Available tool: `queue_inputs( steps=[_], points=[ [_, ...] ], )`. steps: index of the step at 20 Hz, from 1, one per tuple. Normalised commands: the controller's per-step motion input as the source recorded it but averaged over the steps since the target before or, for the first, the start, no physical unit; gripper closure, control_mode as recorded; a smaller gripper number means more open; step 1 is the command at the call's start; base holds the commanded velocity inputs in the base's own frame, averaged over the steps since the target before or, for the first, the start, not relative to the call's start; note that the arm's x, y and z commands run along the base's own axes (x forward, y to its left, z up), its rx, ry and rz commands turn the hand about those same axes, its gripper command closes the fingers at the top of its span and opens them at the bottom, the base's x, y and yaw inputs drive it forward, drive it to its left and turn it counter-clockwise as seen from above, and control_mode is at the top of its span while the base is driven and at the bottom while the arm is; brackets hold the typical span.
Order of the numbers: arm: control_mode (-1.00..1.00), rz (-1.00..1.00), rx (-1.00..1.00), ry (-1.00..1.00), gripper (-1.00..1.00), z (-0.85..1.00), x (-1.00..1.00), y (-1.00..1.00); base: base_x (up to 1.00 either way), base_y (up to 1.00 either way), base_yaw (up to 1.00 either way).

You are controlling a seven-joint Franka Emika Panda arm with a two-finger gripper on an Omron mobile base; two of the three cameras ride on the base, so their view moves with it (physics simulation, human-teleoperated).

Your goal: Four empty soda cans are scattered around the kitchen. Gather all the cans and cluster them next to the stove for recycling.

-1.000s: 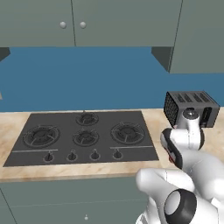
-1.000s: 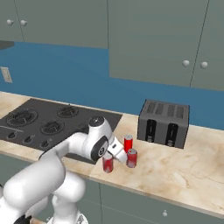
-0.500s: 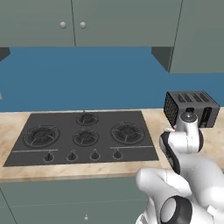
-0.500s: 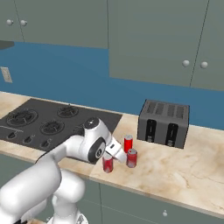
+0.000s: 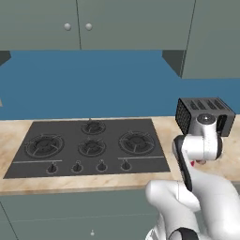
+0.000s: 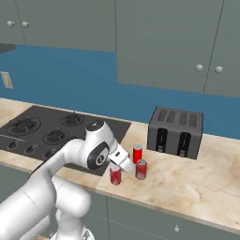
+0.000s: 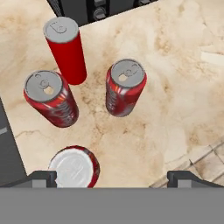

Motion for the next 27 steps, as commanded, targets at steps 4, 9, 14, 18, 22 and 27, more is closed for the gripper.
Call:
queue_inputs(
  steps=[4,9,14,18,22,27],
  points=[
    [-1.00,0.00,0.00,-0.04,-1.00,0.08,-0.47,0.08,0.00,0.00,0.00],
    [-1.00,0.00,0.00,-0.06,-1.00,0.06,-0.45,0.15,0.00,0.00,0.00],
    [-1.00,0.00,-0.01,0.00,-1.00,0.14,-0.42,0.16,0.00,0.00,0.00],
    [-1.00,0.03,-0.04,0.00,-1.00,0.14,-0.43,0.17,0.00,0.00,0.00],
    [-1.00,0.10,-0.05,0.00,-1.00,0.10,-0.42,0.22,0.00,0.00,0.00],
    [-1.00,0.13,-0.10,-0.06,-1.00,0.01,-0.48,0.29,0.00,0.00,0.00]
  ],
)
